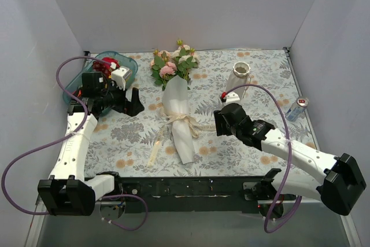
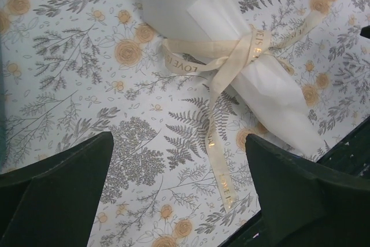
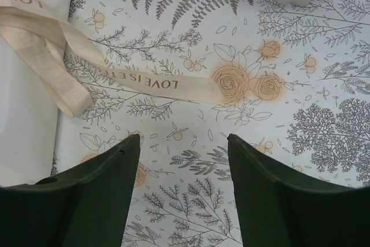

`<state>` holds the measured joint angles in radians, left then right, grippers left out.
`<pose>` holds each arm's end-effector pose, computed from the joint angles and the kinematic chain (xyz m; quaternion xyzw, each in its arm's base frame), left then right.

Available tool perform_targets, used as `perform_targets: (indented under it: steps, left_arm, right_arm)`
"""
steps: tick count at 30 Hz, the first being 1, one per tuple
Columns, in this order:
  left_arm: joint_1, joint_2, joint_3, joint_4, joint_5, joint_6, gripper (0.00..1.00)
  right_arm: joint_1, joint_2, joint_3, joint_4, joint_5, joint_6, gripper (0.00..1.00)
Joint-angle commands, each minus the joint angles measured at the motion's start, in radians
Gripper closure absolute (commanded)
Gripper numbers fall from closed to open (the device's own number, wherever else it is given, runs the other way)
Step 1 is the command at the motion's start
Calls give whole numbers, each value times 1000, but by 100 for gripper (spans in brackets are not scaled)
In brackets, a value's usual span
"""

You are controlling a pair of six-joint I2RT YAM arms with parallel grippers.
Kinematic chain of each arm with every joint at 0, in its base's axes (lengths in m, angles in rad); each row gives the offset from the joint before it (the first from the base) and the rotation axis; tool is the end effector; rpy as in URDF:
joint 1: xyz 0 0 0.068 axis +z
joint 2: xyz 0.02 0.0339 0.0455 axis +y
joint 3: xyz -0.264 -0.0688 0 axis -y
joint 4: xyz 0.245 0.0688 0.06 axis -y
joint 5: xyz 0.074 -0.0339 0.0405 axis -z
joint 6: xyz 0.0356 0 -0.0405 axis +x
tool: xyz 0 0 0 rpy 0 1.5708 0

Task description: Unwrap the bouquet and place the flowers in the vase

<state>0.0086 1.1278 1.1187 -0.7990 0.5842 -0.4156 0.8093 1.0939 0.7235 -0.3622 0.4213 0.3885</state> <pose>0.2242 -0.0177 0.3348 -0.0823 0.8915 -0.3338 0.2950 0.1679 0.1550 0.2441 -0.1033 0.8913 0.0666 0.4364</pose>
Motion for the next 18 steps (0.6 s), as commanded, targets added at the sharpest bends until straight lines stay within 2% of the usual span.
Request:
perform_targets:
  steps: [1, 5, 11, 18]
  left_arm:
    - [-67, -8, -25, -5, 26, 26, 2]
    - [-165, 24, -60, 23, 23, 26, 2]
    - [-298, 111, -118, 86, -29, 72, 2]
    - [-351, 224, -148, 118, -41, 161, 2]
  right_arm:
    - [7, 41, 10, 65, 20, -37, 30]
    - [7, 132, 45, 71, 24, -88, 31]
    - [8, 104, -10, 198, -68, -161, 29]
    - [8, 58, -42, 239, -150, -218, 26]
